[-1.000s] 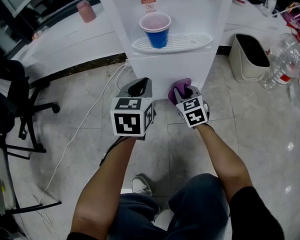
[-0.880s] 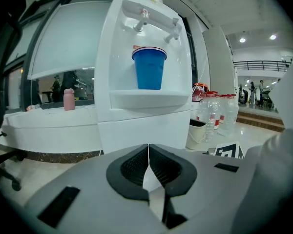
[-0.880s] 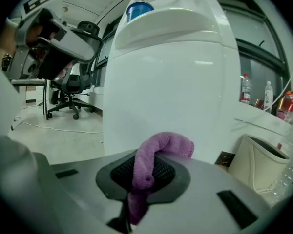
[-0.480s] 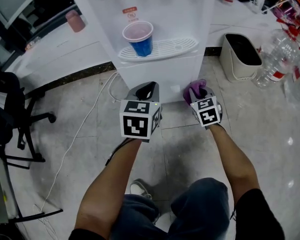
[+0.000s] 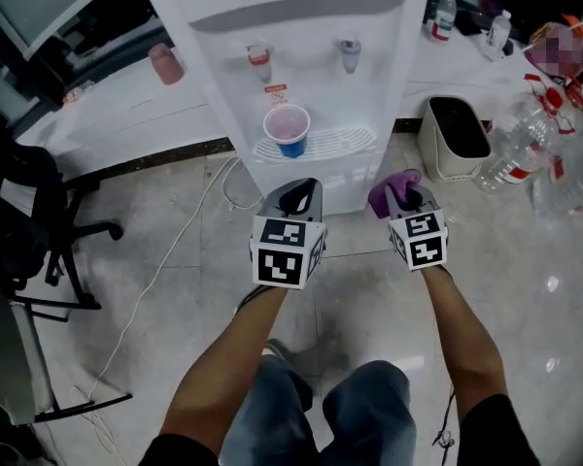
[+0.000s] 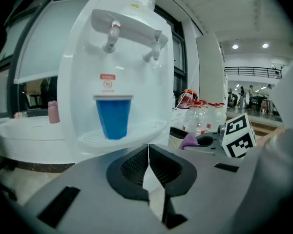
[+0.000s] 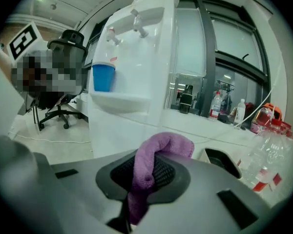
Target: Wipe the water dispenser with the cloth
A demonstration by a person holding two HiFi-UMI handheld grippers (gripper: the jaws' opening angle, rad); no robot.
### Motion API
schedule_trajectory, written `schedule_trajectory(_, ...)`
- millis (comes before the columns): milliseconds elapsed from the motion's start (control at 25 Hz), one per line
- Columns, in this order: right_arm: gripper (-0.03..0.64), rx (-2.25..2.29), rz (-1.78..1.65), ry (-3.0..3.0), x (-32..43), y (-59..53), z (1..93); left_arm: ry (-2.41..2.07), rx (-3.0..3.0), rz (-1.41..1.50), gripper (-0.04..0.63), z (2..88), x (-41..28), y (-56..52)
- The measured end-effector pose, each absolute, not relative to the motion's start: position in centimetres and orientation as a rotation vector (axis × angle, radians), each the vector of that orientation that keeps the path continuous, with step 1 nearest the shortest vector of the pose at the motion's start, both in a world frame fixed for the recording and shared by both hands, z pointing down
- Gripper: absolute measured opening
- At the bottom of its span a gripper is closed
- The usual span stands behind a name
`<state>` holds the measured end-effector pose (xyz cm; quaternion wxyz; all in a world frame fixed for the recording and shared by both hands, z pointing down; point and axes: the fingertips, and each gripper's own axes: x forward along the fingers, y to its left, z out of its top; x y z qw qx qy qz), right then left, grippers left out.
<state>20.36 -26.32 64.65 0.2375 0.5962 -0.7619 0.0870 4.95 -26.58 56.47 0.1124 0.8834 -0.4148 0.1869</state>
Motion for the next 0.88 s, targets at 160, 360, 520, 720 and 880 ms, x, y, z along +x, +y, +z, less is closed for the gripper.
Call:
schedule_trajectory(160,0.043,1.626,0.251,-2.075,20.3,-24.9,57.9,-1.192,2.565,0.6,0.028,51.5,4.6,-25.1)
schedule_trajectory(360,0.043,1.609,0.32,-2.09,18.6,-22.2,48.1,-1.167,2.544,0.647,0.028,42.8,3.5,-23.3)
schedule_trajectory(520,0.043,1.616,0.335,-2.093,17.4,-20.8,39.2,-1.139,2.534,0.631,0.028,35.4,2.1,-22.4)
schedule_trajectory(720,0.043,1.642,0.31,-2.109,16.5,-20.1,26.6,-1.165,2.528,0.596,0.028,25.6,-0.5,-22.7)
schedule_trajectory(880,0.043,1.695,0.262,-2.131,15.6,-20.6,17.4,-1.214,2.557,0.542,0.028,17.7,-2.4,-24.5)
